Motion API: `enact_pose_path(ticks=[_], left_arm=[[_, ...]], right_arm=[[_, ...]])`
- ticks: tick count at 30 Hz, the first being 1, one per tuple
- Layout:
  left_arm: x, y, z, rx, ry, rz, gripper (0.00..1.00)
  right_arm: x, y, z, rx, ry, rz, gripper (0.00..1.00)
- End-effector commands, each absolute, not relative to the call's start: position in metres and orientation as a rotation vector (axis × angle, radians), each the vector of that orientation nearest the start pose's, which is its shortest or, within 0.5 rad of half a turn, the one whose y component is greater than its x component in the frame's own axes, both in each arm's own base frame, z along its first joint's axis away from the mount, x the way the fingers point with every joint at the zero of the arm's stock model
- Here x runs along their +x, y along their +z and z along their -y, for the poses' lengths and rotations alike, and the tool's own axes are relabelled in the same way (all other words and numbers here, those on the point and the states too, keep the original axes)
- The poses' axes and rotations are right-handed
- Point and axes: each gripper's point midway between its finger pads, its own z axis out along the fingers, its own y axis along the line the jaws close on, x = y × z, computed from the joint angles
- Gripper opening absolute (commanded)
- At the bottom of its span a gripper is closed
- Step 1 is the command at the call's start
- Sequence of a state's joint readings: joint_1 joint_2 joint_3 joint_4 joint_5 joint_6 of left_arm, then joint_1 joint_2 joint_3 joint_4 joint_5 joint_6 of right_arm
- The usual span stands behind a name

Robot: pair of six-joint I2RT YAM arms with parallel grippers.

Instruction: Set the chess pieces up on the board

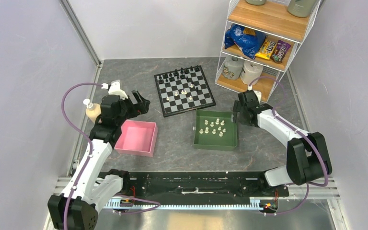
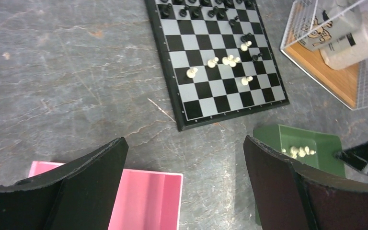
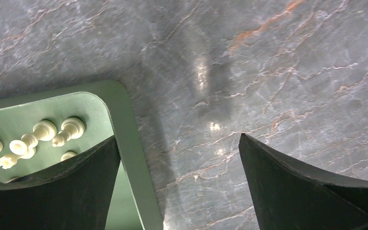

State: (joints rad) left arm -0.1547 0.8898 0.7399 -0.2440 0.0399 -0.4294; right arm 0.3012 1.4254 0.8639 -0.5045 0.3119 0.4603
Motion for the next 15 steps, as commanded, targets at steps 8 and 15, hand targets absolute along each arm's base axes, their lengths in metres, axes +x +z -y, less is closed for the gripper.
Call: enact_pose_path(ticks=[8, 15], left_arm=[[0.317, 0.228, 0.120, -0.032, -0.639, -1.945, 0.99], [0.311, 0.218, 0.157, 0.053, -0.684, -1.980, 0.99]], right_arm=[[0.320, 0.066, -0.004, 0.504, -0.207, -2.490, 0.99], [0.325, 0.067, 0.026, 0.641, -0.208, -2.465, 0.99]])
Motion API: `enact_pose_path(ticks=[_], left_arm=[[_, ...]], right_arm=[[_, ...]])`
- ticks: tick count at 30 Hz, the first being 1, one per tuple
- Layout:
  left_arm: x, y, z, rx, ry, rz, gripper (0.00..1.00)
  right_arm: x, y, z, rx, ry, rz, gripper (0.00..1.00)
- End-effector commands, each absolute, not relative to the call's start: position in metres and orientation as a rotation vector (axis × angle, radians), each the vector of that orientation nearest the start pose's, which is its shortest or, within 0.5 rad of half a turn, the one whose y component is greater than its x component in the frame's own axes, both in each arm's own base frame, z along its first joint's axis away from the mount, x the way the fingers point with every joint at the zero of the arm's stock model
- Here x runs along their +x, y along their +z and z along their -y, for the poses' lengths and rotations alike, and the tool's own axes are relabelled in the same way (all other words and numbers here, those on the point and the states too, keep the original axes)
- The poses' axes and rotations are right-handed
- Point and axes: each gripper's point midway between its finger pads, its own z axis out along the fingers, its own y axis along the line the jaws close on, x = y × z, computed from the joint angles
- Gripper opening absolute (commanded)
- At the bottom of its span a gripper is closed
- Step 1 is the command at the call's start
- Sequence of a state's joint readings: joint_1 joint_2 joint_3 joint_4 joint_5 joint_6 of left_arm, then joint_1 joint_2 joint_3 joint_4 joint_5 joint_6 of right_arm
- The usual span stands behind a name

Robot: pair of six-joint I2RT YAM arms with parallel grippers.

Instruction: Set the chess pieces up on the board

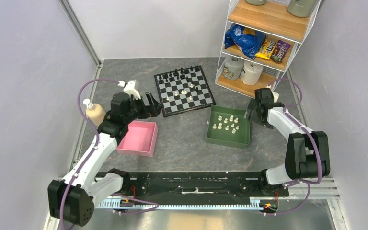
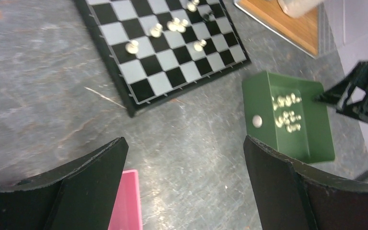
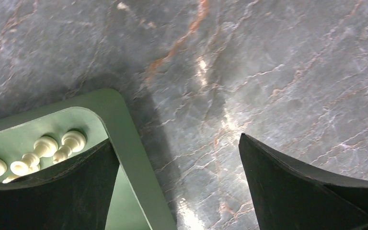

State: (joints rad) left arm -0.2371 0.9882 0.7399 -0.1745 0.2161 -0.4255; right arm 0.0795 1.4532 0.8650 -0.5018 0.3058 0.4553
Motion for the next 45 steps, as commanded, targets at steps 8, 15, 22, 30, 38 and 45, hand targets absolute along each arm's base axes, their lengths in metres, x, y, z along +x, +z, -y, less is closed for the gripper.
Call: enact_pose_path(ticks=[8, 15, 22, 30, 38, 45], left_arm=[[0.295, 0.184, 0.212, 0.111, -0.765, -2.050, 0.99], [0.286, 0.135, 0.229, 0.043, -0.768, -2.135, 0.95], [0.283, 0.105, 0.219, -0.026, -0.666, -2.205, 0.89], [0.283, 0.086, 0.161, -0.154, -0.332, -2.223, 0.89], [0.282, 0.081, 0.137, -0.225, -0.239, -2.223, 0.89], [0.284, 0.088, 0.114, -0.277, -0.180, -2.204, 0.89]], right_arm=[[0.331, 0.091, 0.027, 0.691, -0.073, -2.413, 0.99], [0.335, 0.145, -0.017, 0.563, 0.219, -2.355, 0.99], [0.321, 0.184, -0.117, 0.288, 0.504, -2.335, 0.89], [0.304, 0.164, -0.226, 0.100, 0.687, -2.403, 0.87], [0.298, 0.133, -0.290, -0.039, 0.672, -2.481, 0.85], [0.299, 0.105, -0.305, -0.048, 0.616, -2.543, 0.83]])
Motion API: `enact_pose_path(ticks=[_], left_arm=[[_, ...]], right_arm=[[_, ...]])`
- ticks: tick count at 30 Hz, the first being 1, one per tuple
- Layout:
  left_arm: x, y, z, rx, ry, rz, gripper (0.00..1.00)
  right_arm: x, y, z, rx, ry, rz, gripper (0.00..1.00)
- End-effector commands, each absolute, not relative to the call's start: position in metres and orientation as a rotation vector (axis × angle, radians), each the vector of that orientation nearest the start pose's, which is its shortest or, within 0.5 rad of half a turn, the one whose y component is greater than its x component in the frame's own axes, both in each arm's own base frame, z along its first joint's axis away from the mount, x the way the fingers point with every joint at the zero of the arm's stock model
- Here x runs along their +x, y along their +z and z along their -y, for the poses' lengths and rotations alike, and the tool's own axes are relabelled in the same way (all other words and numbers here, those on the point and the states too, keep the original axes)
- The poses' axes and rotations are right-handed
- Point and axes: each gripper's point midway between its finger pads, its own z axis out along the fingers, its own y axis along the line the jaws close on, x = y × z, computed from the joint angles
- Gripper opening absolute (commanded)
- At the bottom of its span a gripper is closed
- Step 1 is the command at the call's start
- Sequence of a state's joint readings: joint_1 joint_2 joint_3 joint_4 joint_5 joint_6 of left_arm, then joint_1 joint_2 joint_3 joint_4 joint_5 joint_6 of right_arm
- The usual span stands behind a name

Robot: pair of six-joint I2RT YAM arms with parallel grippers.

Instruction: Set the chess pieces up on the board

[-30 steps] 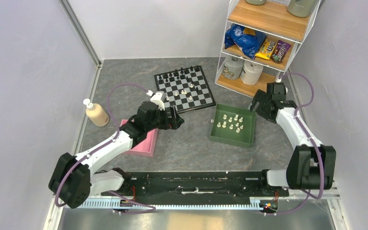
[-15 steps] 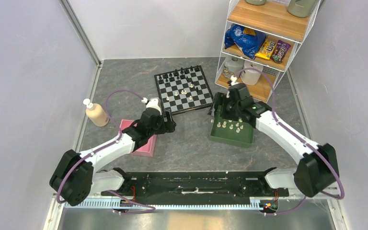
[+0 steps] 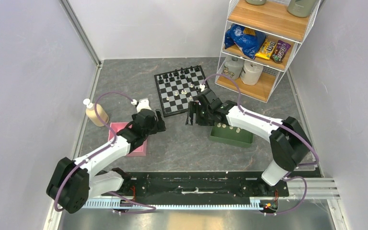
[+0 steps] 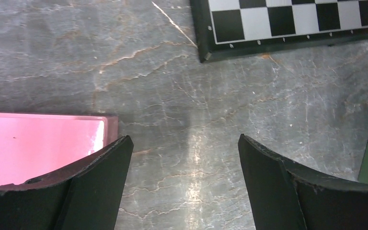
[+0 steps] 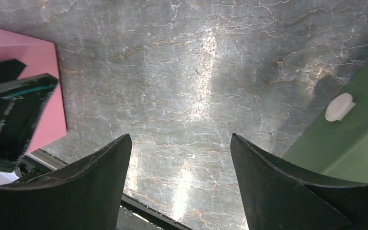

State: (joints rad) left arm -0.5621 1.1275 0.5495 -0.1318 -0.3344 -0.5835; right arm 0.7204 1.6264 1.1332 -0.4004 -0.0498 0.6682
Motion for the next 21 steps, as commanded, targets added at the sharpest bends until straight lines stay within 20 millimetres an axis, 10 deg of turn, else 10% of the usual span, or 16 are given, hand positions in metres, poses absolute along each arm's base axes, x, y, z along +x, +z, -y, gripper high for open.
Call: enact_pose_path(ticks=[1, 21], left_arm=[[0.284, 0.089, 0.112, -0.280, -0.180, -2.200, 0.90], [0.304, 0.109, 0.141, -0.122, -0.275, -2.200, 0.96]], right_arm=[[0.300, 0.101, -0.303, -0.042, 0.596, -2.550, 0.83], [0.305, 0.079, -0.226, 0.030, 0.210, -2.559, 0.81]])
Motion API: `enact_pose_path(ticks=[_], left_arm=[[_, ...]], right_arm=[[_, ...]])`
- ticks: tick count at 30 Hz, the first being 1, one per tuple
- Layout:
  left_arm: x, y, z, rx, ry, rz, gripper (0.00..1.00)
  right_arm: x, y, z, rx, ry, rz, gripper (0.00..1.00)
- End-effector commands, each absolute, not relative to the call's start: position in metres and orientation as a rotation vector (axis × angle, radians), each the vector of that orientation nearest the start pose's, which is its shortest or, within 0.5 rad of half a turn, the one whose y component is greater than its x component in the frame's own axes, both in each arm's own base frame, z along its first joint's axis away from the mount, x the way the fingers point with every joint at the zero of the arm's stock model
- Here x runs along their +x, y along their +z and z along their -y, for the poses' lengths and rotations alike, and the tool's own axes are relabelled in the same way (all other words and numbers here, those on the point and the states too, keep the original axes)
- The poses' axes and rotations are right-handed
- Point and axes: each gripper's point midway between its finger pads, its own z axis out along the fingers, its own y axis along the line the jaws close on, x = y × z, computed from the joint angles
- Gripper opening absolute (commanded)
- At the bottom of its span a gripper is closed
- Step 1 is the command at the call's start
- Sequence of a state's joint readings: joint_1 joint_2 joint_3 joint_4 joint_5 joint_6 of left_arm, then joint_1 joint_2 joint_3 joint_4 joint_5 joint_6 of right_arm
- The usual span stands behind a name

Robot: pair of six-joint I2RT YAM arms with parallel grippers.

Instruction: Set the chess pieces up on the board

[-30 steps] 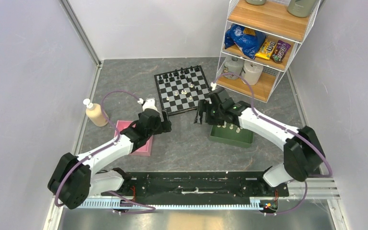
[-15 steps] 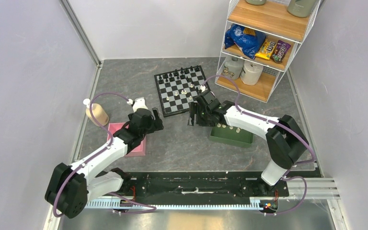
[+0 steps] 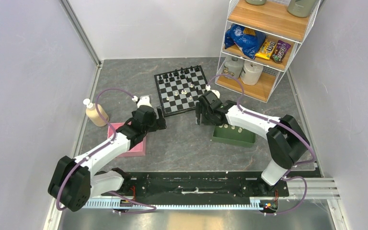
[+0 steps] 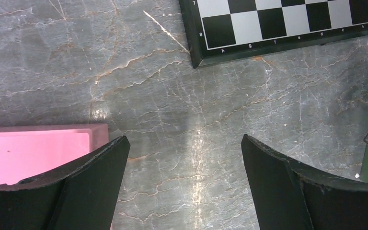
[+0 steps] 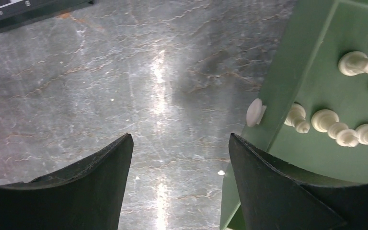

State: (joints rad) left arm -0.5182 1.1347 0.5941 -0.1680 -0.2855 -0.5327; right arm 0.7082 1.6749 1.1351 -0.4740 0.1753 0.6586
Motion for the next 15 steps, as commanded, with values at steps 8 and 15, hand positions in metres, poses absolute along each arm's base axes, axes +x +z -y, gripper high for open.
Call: enact_pose_path(ticks=[8, 15], left_arm=[[0.312, 0.104, 0.146, -0.129, -0.278, -2.206, 0.97], [0.332, 0.104, 0.159, -0.140, -0.341, -2.190, 0.98]], right_arm=[[0.311, 0.080, -0.202, 0.084, 0.185, -2.556, 0.81], [0.350, 0.093, -0.222, 0.079, 0.265, -2.526, 0.84]])
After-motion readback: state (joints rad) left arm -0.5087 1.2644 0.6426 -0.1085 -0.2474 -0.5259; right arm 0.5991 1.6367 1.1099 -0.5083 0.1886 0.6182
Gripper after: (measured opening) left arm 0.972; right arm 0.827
